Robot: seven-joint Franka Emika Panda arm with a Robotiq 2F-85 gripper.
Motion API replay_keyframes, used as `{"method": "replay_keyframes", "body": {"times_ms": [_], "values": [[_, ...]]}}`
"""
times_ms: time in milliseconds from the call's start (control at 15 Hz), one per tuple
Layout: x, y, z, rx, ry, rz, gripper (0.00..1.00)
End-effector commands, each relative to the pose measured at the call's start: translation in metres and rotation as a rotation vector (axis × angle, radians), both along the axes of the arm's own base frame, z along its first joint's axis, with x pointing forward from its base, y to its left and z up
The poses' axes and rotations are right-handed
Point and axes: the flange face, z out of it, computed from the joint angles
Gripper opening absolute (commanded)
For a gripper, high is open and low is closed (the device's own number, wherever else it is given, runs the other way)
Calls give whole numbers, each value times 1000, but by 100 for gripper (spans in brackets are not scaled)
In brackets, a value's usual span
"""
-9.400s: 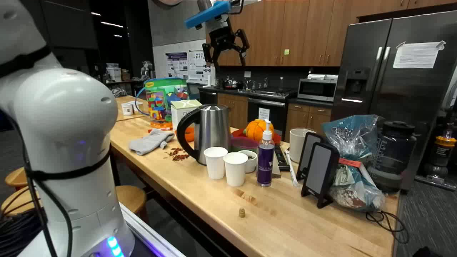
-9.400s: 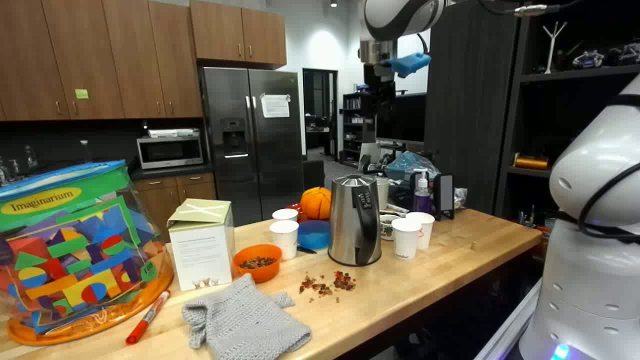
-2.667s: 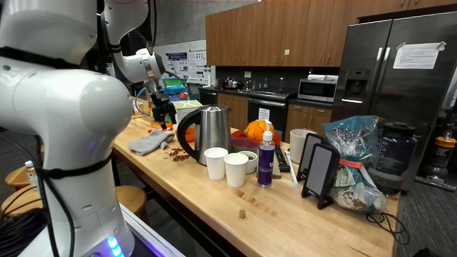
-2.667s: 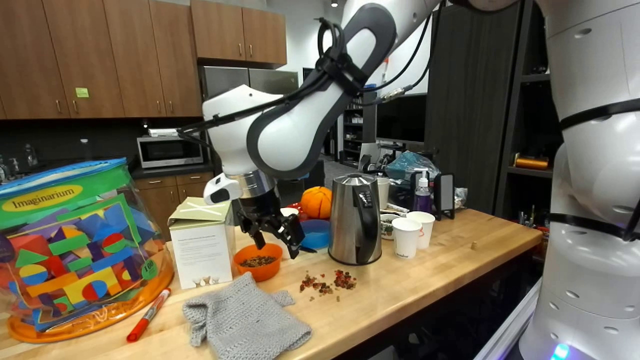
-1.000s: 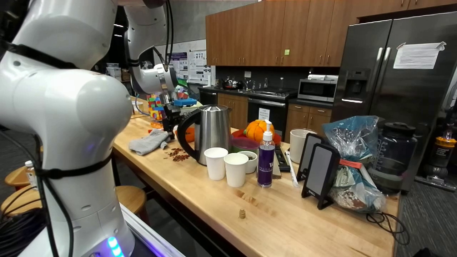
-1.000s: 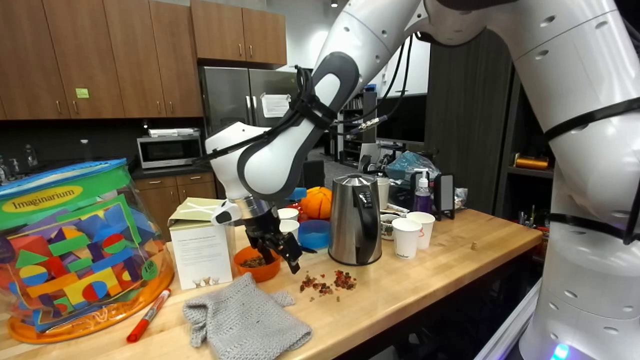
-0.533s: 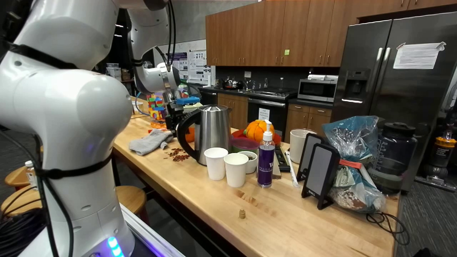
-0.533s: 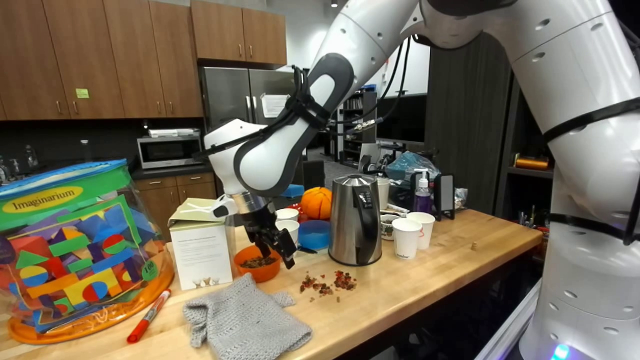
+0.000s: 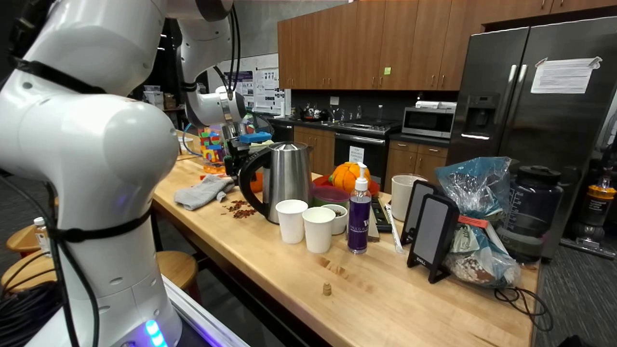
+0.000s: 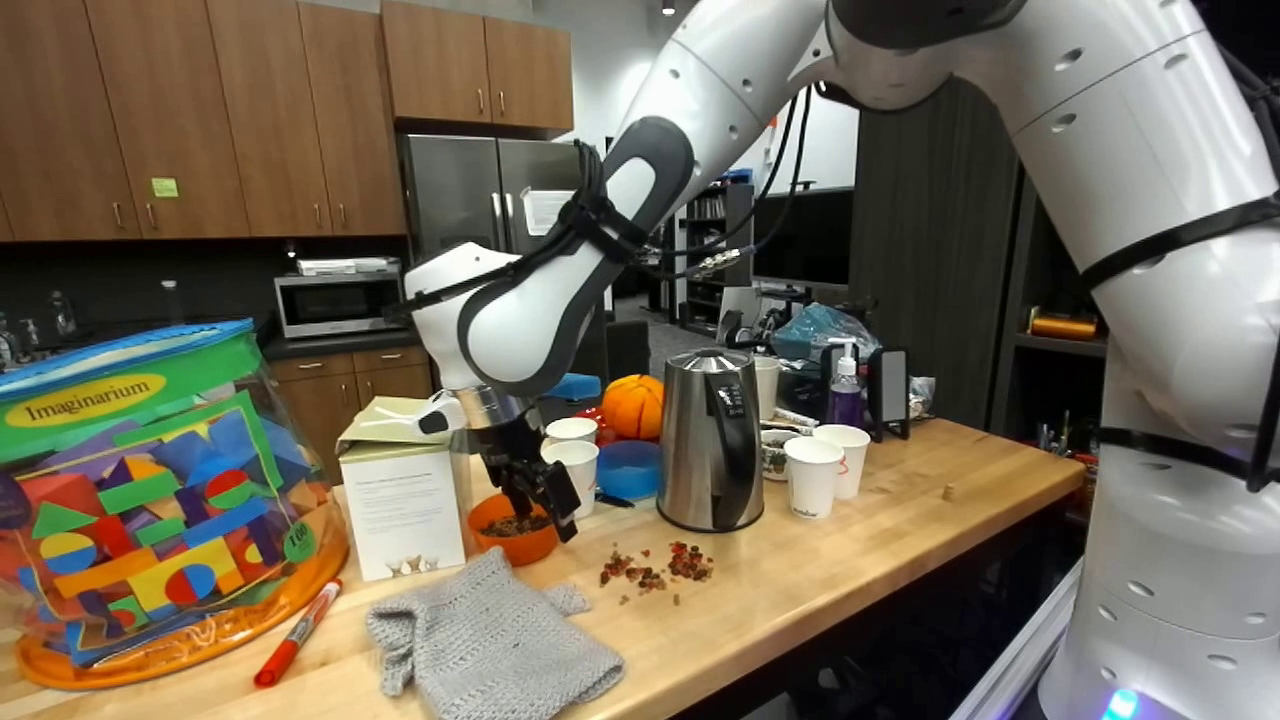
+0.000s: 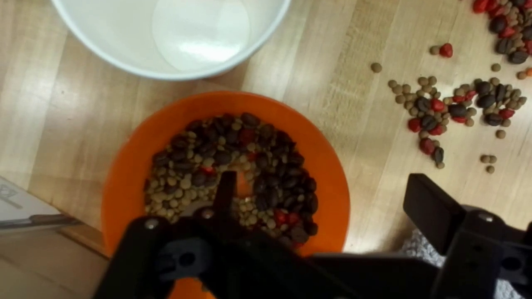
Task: Move the orange bowl backwards then move the kettle to the left.
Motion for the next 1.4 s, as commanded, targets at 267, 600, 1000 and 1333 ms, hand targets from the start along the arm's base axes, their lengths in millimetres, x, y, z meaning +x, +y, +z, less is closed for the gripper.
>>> {"method": "replay_keyframes", "body": {"times_ms": [267, 600, 1000, 1333], "values": [[14, -4, -10, 21, -39, -116, 100], [23, -13, -10, -12, -117, -220, 100], [27, -15, -12, -22, -146, -310, 100], [25, -1, -13, -17, -151, -291, 100]]}}
